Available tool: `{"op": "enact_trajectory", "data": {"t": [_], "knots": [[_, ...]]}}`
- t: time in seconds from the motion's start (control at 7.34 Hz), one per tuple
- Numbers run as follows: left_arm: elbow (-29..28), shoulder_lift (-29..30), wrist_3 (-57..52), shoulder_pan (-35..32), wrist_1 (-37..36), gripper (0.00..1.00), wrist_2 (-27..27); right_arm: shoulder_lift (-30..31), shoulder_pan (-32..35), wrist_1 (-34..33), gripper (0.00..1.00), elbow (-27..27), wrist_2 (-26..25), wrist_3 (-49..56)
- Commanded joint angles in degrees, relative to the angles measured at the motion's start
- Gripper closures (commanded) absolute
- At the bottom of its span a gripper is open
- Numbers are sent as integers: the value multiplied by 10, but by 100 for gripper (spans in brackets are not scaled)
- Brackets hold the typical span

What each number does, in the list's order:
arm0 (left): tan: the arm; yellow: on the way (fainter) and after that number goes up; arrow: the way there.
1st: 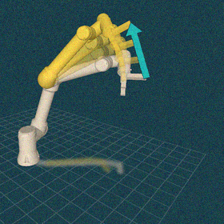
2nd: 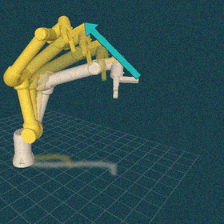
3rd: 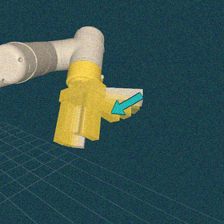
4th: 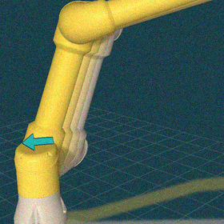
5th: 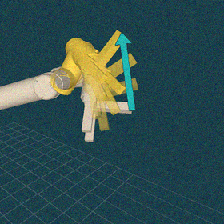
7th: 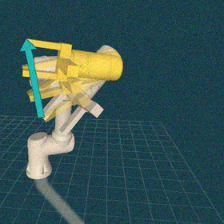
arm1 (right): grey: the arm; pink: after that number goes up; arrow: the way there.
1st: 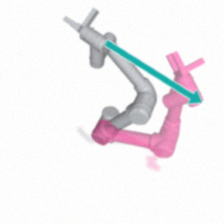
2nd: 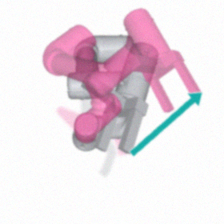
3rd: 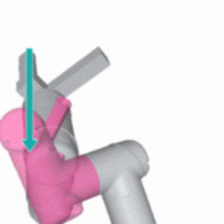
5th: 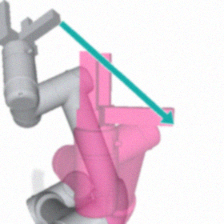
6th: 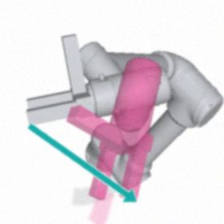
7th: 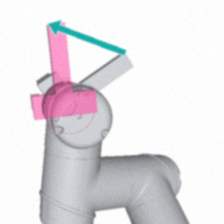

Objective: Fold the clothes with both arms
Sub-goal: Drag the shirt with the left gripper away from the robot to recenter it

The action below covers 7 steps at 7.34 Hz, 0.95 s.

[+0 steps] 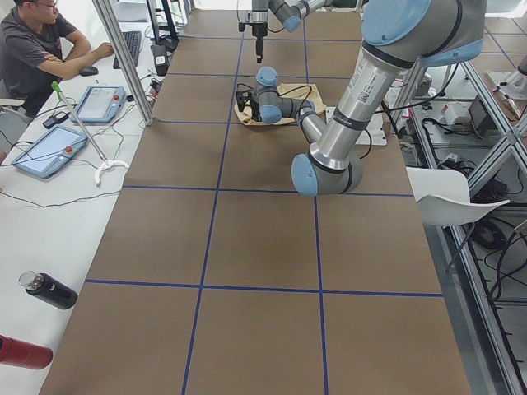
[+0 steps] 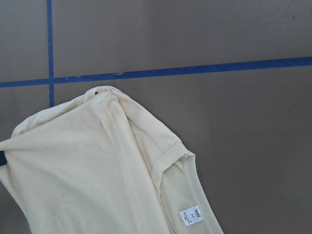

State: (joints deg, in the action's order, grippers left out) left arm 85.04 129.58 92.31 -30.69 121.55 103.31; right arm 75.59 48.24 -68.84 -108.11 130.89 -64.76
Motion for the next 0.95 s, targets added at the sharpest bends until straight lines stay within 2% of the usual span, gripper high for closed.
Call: {"op": "enact_trajectory", "data": {"t": [0.0, 0.41, 0.68, 0.82], "knots": [[-53, 32, -28, -36, 2, 100, 1, 0, 0, 0, 0, 0, -3, -1], [-142, 86, -65, -79, 10, 100, 0, 0, 0, 0, 0, -4, -3, -6], [-204, 103, -71, -92, 94, 100, -6, 1, 1, 0, 0, -5, -3, -6], [-223, 106, -71, -94, 110, 100, -8, 1, 2, 0, 0, -5, -3, -6]]}}
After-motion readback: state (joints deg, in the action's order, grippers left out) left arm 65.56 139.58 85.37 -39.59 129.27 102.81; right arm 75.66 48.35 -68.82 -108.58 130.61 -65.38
